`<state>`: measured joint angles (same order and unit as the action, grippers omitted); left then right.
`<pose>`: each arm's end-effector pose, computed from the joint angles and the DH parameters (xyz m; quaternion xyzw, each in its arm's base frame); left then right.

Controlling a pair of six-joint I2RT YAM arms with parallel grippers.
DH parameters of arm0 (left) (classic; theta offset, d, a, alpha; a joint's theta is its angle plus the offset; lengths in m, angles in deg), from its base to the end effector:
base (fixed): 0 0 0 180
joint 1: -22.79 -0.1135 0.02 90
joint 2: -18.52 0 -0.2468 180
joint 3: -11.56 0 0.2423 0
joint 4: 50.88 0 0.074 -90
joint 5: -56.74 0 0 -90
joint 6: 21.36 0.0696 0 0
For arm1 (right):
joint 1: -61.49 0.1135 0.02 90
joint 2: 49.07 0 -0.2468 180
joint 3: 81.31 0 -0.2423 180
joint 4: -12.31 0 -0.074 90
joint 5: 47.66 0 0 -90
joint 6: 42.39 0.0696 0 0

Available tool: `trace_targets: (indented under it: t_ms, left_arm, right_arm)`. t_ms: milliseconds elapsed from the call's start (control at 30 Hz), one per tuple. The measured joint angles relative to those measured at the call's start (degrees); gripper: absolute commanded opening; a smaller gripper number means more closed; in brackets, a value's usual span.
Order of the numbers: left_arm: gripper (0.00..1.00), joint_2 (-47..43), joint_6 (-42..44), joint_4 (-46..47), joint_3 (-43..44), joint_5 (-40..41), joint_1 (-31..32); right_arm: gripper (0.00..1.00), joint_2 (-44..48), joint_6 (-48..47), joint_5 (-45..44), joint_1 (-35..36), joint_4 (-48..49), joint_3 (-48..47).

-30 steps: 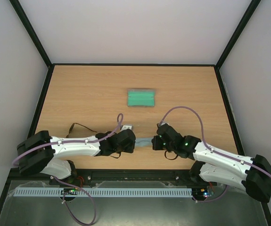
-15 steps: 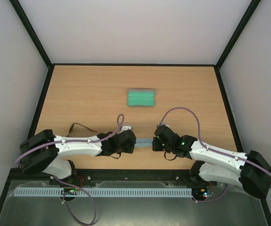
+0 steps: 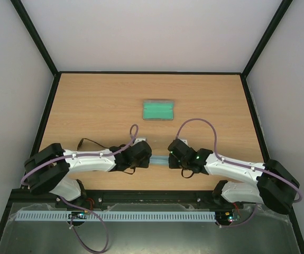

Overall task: Organize the sunglasses
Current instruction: Fold the glasses cleaning cloth at the center of the board.

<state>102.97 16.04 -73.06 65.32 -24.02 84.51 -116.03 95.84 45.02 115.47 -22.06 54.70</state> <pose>0.1475 -0.2506 0.1217 0.0496 0.9439 -0.2252 0.2362 0.1291 0.1830 0.1252 -0.0547 0.9579 0.2329 0.1590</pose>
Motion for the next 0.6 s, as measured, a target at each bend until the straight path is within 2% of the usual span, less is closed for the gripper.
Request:
trace_targets:
  t_ms: [600]
  left_arm:
    - [0.02, 2.5, 2.8, 1.1, 1.8, -1.0, -3.6]
  right_arm:
    - [0.01, -3.2, -2.4, -2.9, -3.5, -0.3, -3.6]
